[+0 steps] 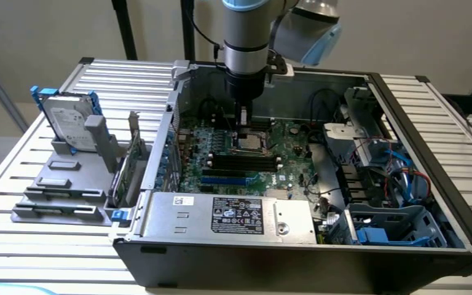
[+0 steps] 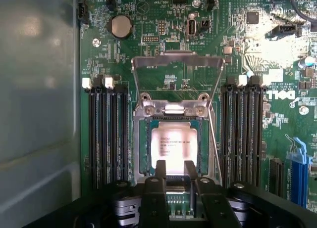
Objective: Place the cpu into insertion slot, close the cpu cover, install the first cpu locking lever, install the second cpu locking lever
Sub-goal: 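Place the cpu into insertion slot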
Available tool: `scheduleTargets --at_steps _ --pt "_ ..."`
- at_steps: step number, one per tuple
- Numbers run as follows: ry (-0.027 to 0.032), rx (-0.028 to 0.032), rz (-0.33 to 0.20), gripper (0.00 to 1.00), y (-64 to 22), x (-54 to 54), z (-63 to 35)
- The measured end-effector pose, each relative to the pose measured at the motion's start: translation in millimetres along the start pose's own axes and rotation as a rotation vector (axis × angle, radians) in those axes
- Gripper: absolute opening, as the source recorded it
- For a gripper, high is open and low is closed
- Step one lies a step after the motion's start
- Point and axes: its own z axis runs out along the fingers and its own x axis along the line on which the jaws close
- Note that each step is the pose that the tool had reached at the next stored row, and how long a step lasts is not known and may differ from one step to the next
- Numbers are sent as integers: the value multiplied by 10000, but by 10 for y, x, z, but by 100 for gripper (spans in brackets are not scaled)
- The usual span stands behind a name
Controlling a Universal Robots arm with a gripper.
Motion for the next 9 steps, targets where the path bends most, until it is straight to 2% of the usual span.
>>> scheduleTargets --at_steps 1,3,7,9 --pt "1 1 -3 24 -28 -1 -5" --pt "3 1 -11 12 -86 -2 -13" --pt "5 1 -33 11 -201 -5 -24" --pt "6 0 -35 11 -220 -5 -24"
